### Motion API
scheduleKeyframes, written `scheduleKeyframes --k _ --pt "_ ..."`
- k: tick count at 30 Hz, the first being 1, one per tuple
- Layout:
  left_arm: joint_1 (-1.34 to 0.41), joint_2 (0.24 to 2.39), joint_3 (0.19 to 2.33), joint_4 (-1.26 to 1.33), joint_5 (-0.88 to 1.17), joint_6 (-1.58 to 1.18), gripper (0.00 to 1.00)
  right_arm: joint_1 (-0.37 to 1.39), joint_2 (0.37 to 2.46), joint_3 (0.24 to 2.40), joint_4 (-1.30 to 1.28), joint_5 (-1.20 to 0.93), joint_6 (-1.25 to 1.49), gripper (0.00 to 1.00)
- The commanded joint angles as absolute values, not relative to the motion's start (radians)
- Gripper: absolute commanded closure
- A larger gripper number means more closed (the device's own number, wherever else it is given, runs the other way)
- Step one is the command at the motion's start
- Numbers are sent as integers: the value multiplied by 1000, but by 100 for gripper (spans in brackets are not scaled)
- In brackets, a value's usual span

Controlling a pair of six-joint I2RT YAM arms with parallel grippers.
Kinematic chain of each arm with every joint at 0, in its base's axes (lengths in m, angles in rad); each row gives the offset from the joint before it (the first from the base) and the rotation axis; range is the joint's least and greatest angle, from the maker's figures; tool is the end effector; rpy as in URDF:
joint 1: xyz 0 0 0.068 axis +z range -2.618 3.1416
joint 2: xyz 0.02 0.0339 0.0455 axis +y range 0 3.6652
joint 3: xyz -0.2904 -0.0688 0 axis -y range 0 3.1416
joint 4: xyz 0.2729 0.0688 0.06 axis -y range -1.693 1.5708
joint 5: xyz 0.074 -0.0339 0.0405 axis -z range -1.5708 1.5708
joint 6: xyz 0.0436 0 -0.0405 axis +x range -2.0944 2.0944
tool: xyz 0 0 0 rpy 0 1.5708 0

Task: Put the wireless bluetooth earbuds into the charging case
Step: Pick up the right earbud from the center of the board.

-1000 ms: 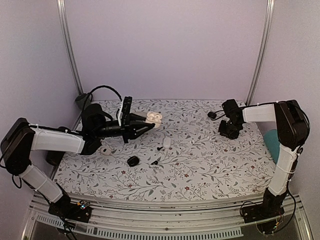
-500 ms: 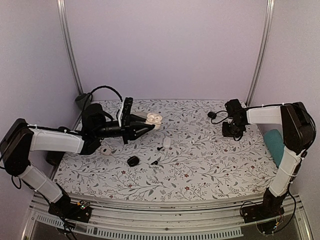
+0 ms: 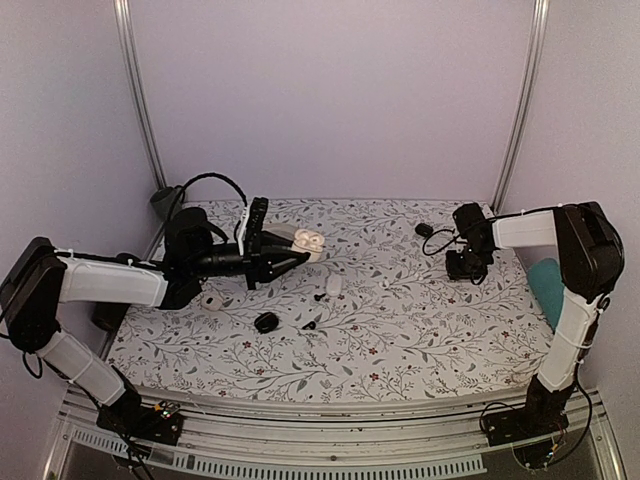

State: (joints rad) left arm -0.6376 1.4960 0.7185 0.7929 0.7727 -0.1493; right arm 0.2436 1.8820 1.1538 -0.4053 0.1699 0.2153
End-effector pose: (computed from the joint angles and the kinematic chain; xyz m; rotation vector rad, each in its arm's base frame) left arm 0.2551 -0.2269 0.2560 1.0064 1.3633 -1.1982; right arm 0.3920 0.0898 0.1471 0.0128 2.6774 -0.0867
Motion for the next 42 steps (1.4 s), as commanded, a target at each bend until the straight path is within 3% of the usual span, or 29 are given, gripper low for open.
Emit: scheduleKeyframes --k 1,27,29,33,42 --pt "-649 1462 745 789 767 -135 100 243 1909 1175 -424 164 186 64" --pt "-652 1469 756 778 758 -133 100 216 1912 1157 -452 137 182 80" --pt "-652 1473 758 778 758 -133 100 216 1908 1156 -455 135 183 80" --pt "-653 1477 764 776 758 -133 100 215 1898 1153 -460 132 180 70" --pt "-659 1481 770 771 756 -132 100 195 1893 1135 -449 92 170 70"
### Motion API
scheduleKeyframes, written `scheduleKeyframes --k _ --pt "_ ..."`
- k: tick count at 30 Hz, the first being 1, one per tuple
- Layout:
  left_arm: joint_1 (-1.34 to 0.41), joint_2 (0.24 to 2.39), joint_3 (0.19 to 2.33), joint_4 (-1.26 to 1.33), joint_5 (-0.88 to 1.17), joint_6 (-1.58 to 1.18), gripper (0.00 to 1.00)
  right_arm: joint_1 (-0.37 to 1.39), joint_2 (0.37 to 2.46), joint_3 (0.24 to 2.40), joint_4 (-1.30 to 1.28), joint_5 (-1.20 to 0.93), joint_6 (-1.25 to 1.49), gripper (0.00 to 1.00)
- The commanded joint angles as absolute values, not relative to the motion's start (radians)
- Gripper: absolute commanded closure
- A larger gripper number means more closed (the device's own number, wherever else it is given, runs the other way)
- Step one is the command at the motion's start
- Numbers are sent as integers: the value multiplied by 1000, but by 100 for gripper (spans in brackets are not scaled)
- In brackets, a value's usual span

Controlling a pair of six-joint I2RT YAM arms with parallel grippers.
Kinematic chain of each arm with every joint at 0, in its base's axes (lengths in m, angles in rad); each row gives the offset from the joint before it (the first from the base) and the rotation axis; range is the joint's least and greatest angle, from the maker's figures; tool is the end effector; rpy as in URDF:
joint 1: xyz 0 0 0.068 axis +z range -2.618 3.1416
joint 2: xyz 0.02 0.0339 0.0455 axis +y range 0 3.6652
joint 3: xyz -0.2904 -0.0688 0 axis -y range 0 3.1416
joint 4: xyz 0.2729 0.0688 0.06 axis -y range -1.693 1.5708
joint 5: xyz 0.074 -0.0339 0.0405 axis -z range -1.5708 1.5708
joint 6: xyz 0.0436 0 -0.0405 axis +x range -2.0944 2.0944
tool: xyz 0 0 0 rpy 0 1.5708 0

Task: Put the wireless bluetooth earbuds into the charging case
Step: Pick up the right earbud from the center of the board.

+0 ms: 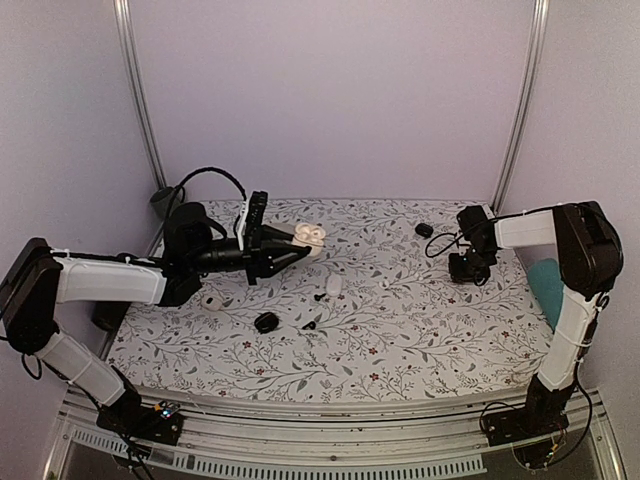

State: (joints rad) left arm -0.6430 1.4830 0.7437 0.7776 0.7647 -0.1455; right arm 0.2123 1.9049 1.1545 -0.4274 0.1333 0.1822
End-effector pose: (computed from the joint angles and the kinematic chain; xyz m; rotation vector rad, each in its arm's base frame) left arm 0.2556 -0.2292 0.2673 1.0054 1.3376 -1.1895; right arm 0.3929 0.0788 0.1374 -0.0048 2.7301 -0.0722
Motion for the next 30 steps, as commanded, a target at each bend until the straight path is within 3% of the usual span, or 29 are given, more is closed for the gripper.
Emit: scheduleKeyframes --k 1,12,21,30 --pt "-659 1481 772 769 756 -131 100 192 1892 1132 -444 78 170 70" --pt "-663 1488 779 765 755 -132 100 181 1892 1098 -425 13 182 75" --pt "-669 1501 789 766 749 -129 100 180 1871 1099 -458 -10 209 69" --pt "-673 1502 796 761 747 -126 100 185 1872 1109 -506 51 232 71"
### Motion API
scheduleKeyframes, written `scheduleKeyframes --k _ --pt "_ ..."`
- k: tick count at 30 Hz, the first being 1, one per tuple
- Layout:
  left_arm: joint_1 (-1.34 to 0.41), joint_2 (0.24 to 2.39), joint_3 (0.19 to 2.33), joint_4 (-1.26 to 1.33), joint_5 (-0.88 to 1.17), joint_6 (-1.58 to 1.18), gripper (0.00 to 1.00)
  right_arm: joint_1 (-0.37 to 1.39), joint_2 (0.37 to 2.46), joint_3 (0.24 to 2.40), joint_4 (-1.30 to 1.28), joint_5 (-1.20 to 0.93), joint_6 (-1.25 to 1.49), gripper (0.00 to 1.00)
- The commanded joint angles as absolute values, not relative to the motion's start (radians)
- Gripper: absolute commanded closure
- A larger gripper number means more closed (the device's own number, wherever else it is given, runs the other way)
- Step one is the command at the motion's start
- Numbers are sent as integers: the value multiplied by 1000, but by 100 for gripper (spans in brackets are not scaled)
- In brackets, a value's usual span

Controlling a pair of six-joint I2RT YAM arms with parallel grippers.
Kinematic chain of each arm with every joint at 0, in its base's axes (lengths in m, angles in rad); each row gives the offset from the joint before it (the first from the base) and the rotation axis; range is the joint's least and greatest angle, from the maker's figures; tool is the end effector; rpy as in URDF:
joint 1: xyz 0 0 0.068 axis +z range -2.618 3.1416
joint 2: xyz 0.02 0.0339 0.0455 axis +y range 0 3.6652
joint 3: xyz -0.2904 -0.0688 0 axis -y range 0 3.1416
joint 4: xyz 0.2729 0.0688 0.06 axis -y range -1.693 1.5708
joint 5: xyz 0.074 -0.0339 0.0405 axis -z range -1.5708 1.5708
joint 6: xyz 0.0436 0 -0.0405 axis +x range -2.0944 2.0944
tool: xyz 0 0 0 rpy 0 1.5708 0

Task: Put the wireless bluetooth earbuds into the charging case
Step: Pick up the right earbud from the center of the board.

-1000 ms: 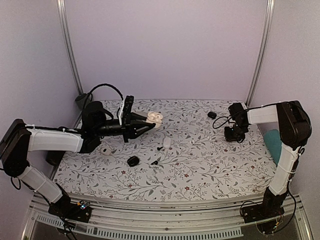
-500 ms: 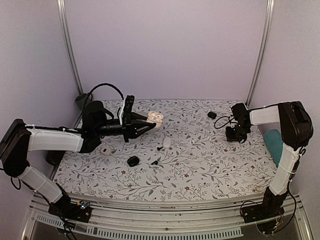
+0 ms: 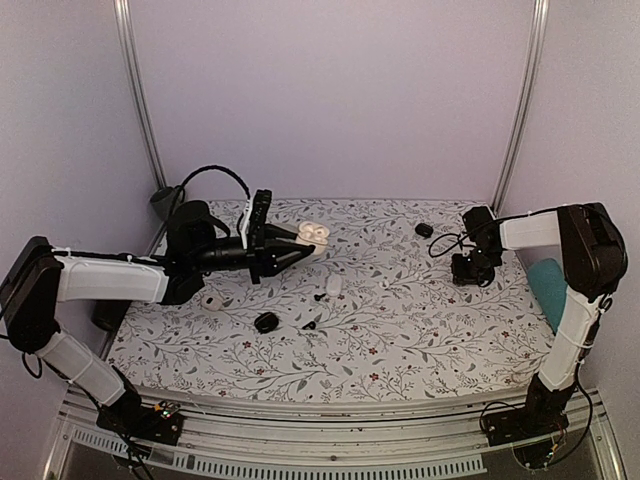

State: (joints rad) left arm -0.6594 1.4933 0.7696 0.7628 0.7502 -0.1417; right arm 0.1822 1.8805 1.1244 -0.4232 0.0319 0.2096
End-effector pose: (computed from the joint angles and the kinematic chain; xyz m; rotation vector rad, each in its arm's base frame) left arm 0.2565 -0.2364 0.2714 1.0085 1.3335 -1.1884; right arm 0.3868 0.0699 0.1378 0.0464 2.7504 0.0631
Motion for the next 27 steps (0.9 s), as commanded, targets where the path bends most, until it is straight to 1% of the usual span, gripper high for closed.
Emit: scheduleKeyframes --k 1,22,27 --pt "-673 1503 797 762 747 -126 100 189 1874 1109 -511 58 236 71" --pt "-683 1493 798 741 742 -112 100 204 1955 1200 -538 76 311 71" --pt "-683 1494 802 739 744 -114 100 204 1957 1200 -545 88 316 73"
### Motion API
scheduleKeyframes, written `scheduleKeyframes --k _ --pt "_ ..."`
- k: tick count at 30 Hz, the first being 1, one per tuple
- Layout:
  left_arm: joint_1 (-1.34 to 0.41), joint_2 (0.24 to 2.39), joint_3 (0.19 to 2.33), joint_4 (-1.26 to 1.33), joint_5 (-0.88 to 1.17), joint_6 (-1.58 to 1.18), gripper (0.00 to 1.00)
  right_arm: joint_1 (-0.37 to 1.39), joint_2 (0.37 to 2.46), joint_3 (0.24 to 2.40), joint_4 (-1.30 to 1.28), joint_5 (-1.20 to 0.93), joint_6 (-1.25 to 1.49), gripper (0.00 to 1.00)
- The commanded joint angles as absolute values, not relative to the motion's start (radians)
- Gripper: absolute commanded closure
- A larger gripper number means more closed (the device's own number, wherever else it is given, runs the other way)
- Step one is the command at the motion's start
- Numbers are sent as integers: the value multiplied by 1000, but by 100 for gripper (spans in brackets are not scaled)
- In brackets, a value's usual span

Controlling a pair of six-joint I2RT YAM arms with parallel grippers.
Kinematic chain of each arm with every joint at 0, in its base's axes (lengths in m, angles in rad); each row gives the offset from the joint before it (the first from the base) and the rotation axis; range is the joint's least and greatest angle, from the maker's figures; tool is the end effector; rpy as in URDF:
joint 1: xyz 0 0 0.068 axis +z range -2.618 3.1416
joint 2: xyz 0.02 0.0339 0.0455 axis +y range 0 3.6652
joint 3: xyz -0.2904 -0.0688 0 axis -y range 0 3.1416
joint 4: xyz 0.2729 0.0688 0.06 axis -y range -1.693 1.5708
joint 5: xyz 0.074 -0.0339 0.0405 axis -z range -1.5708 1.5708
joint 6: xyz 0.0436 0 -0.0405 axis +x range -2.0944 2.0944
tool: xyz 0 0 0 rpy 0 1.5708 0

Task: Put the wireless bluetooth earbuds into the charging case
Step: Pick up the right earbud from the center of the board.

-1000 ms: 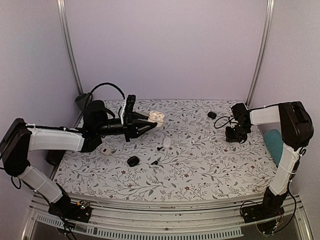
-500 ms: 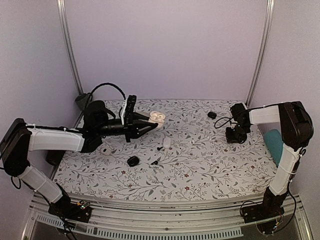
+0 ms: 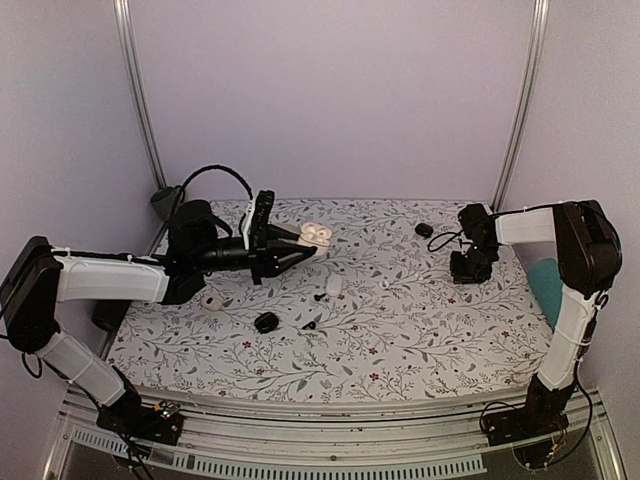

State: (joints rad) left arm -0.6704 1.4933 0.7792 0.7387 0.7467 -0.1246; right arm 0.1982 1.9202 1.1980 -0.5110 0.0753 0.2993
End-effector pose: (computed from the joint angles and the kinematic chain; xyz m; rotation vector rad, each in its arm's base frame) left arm 0.2551 -0.2400 0.2722 1.0247 1.3350 -1.1837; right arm 0.3955 0.0761 0.1401 0.1592 2.7916 0.0152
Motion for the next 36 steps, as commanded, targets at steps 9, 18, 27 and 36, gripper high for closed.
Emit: scheduleKeyframes --k 9,18,27,36 --pt "-686 1506 813 741 746 -114 100 208 1971 1198 -543 98 307 78" --pt "-689 1512 810 742 734 -112 100 232 1957 1196 -527 91 308 86" --pt "-690 1551 779 852 660 -163 100 290 1862 1164 -451 97 322 89" --pt "-703 1631 748 1040 568 -223 100 402 1681 1097 -325 136 386 91"
